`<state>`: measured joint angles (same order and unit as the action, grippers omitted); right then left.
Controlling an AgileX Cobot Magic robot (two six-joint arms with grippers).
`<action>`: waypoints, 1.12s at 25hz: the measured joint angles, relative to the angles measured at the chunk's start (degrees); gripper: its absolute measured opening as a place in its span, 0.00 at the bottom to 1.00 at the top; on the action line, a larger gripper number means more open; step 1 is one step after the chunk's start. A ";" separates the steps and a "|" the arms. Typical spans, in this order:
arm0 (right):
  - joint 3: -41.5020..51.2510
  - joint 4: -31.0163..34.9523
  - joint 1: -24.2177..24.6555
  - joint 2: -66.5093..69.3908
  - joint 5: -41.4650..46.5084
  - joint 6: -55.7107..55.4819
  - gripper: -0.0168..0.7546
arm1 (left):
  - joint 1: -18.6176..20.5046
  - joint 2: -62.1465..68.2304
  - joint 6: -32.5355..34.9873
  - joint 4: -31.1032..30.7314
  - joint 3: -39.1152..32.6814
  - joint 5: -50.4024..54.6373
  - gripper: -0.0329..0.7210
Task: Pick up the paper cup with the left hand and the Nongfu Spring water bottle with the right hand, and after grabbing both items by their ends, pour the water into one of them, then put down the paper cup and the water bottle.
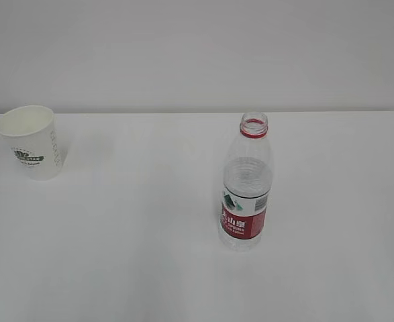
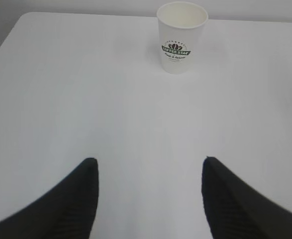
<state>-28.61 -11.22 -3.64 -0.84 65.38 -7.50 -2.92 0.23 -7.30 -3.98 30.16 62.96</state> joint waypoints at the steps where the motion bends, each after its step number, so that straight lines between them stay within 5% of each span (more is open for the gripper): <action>1: -0.11 0.00 0.00 0.00 0.00 0.00 0.74 | 0.00 0.00 0.00 0.00 0.00 0.00 0.67; 28: -13.78 1.74 0.00 21.33 -14.59 0.00 0.74 | 0.00 28.49 0.00 -1.00 14.18 -21.09 0.66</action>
<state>-42.39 -9.48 -3.64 20.49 50.79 -7.50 -2.92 28.72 -7.30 -4.98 44.34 41.87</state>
